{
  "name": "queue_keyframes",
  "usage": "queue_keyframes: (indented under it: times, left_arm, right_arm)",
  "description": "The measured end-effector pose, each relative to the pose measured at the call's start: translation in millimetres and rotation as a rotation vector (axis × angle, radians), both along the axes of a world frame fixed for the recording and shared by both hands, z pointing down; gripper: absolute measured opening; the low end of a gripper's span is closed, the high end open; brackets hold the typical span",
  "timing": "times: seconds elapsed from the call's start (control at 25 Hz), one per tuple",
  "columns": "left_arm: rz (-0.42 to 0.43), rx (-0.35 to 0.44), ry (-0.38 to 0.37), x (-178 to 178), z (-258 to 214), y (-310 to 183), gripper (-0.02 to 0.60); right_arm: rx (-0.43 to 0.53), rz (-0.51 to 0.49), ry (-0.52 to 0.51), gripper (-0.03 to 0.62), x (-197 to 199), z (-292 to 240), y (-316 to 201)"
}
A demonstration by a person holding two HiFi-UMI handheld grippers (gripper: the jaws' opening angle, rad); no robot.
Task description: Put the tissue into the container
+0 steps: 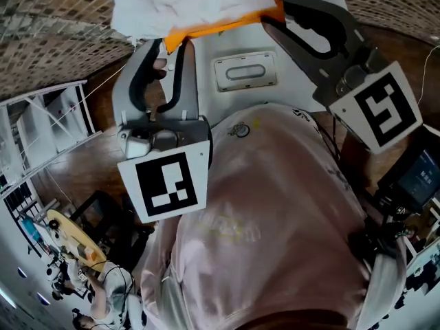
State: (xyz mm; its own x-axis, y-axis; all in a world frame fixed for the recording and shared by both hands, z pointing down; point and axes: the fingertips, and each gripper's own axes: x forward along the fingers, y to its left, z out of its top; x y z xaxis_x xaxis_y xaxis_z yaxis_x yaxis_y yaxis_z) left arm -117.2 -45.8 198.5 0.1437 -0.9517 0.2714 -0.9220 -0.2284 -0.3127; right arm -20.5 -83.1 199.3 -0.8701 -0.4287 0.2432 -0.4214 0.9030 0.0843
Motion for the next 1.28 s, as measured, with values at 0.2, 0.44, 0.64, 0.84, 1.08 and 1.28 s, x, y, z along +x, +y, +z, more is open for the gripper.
queue_keyframes:
  times: [0.2,0.44,0.64,0.84,1.08,1.28]
  left_arm:
    - [0.076,0.134,0.015,5,-41,13,0.115]
    - [0.038,-0.221,0.076,-3,99,-7,0.109]
    - [0.069,-0.553,0.094,14,244,5,0.106]
    - [0.111,-0.797,0.133,32,351,36,0.104]
    - [0.161,-0.934,0.127,41,388,55,0.103]
    - [0.162,-1.056,0.021,40,415,64,0.104]
  right_arm:
    - [0.172,-0.065,0.022,0.104,8,-35,11]
    - [-0.085,0.002,0.204,0.104,10,84,4]
    - [-0.35,0.042,0.383,0.104,24,236,23]
    - [-0.547,-0.003,0.531,0.104,37,340,54]
    - [-0.65,-0.042,0.61,0.104,44,399,73]
    - [-0.655,-0.07,0.678,0.11,43,419,75]
